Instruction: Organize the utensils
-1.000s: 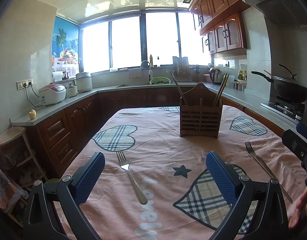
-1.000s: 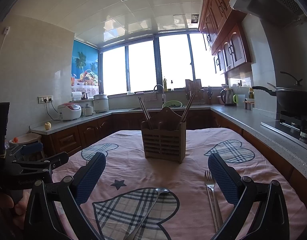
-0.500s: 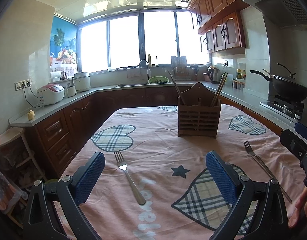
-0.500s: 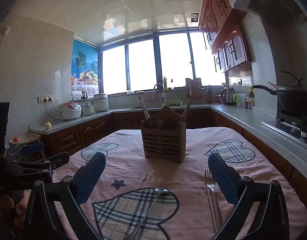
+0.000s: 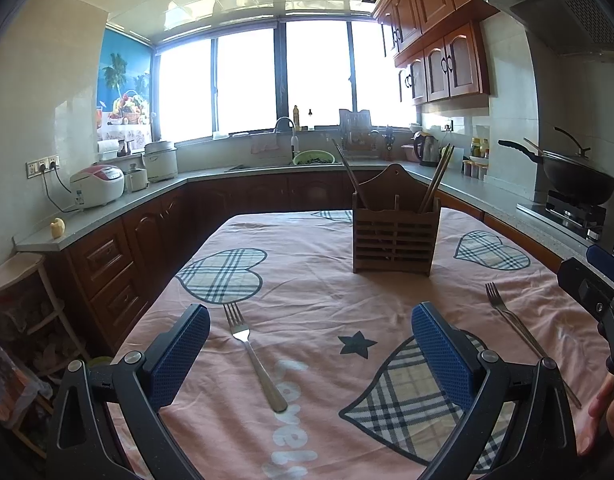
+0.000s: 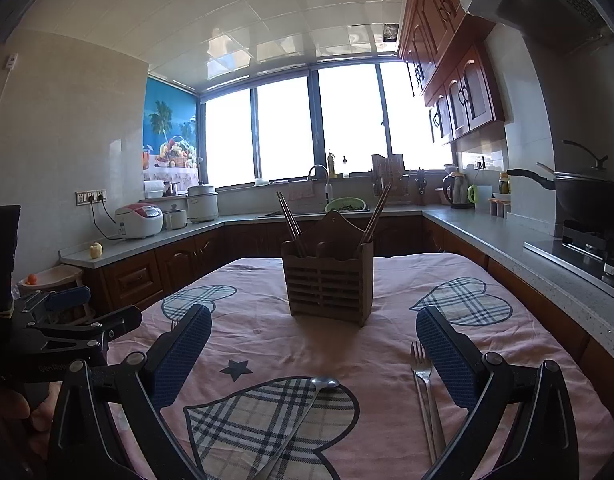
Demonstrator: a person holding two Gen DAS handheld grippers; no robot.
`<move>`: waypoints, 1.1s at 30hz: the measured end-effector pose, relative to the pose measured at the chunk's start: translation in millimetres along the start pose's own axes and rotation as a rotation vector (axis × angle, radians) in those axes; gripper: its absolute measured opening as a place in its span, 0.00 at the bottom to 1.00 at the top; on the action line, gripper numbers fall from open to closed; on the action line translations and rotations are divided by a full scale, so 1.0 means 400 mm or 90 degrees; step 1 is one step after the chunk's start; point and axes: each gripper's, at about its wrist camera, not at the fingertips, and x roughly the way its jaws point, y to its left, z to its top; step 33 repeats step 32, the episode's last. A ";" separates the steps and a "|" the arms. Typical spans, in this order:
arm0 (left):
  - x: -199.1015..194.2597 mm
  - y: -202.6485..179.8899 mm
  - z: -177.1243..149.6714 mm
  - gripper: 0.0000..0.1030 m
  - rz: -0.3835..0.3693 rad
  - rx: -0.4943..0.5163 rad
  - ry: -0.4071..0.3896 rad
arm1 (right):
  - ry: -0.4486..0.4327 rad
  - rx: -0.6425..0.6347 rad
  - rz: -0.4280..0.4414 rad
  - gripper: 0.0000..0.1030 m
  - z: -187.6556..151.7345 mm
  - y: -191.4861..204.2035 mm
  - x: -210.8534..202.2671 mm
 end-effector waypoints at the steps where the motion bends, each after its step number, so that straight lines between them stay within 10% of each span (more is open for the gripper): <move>1: 0.001 0.000 0.001 0.99 0.000 0.000 0.000 | 0.000 0.000 0.000 1.00 0.000 0.000 0.000; 33: 0.028 -0.022 0.037 0.99 -0.014 -0.010 -0.002 | 0.022 0.013 -0.001 1.00 0.005 -0.030 0.049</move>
